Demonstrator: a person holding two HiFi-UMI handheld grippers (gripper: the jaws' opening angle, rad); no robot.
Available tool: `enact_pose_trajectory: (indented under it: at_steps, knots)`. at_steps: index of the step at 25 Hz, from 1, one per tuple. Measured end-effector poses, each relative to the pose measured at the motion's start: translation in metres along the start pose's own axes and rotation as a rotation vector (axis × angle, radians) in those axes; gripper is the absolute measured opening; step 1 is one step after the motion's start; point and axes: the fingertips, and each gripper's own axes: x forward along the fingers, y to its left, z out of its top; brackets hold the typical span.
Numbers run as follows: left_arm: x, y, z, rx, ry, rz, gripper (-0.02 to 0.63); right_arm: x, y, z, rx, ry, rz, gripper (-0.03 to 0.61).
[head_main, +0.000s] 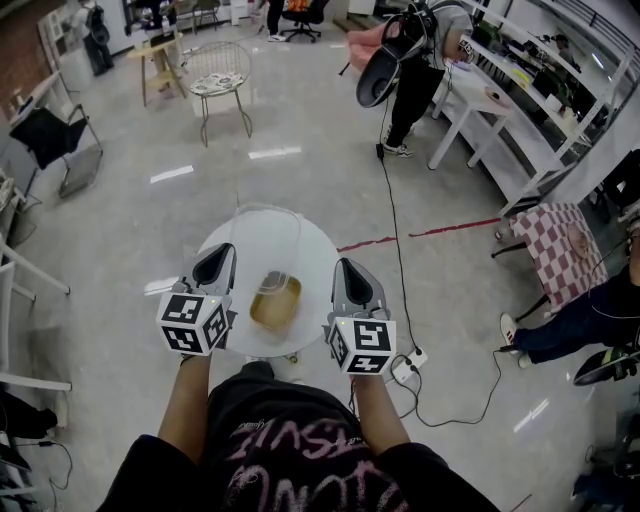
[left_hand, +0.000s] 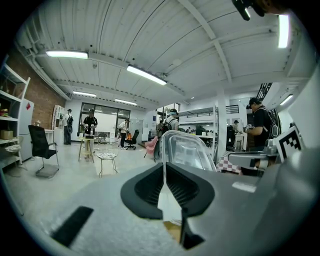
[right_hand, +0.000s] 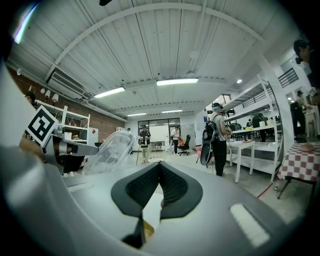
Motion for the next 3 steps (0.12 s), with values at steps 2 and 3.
enact_pose_trajectory:
  at_steps: [2,3]
  knots:
    - [0.002,0.0,0.0011,0.001,-0.002,0.0,0.015,0.0011,-0.0015,0.0004,0.001,-0.001,-0.001,0.005]
    - [0.003,0.0,0.0017,0.001,-0.003,0.0,0.015,0.0018,-0.0021,0.0006,0.002,-0.001,-0.001,0.005]
